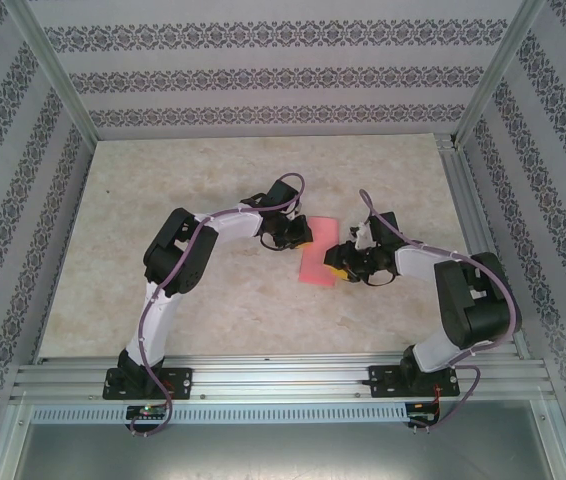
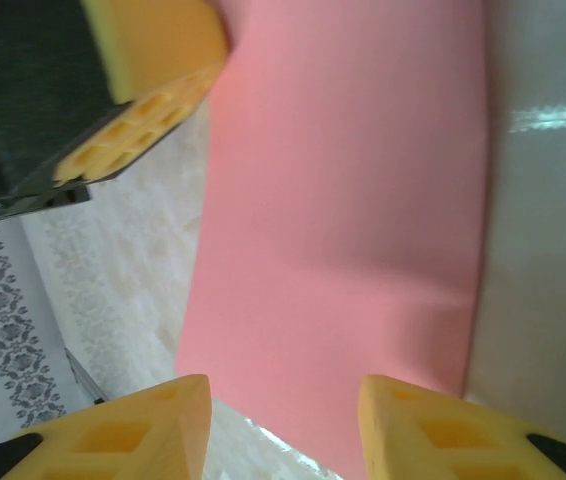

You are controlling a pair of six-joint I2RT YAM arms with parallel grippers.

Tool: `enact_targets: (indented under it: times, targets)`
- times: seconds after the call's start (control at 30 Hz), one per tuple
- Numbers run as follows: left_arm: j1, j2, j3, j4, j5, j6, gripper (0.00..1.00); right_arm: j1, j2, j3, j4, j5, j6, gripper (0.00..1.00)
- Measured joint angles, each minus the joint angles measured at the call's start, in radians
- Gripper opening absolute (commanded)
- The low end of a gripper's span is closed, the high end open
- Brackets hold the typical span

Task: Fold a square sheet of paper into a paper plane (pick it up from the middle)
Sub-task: Fold the square sheet of paper in half at the center of the table.

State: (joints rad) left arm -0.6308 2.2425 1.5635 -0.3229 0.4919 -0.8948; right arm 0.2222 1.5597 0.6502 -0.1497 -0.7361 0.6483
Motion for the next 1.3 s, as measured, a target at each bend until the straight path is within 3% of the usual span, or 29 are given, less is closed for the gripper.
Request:
enact_targets:
  times: [0.43,0.73,1.03,1.3]
  targets:
    - [0.000,0.005,0.006,0.000,0.002,0.000,0.13,0.011,0.043,-0.043,0.031,-0.033,0.009,0.45]
    - [0.000,0.006,0.008,-0.004,0.002,0.000,0.13,0.013,-0.035,-0.044,-0.012,-0.022,0.008,0.46]
    - [0.000,0.007,0.012,-0.008,0.002,0.000,0.13,0.010,0.025,-0.052,0.000,-0.033,0.000,0.45]
    - [0.000,0.008,0.013,-0.008,0.002,0.001,0.13,0.020,-0.026,0.025,-0.180,0.050,-0.053,0.44]
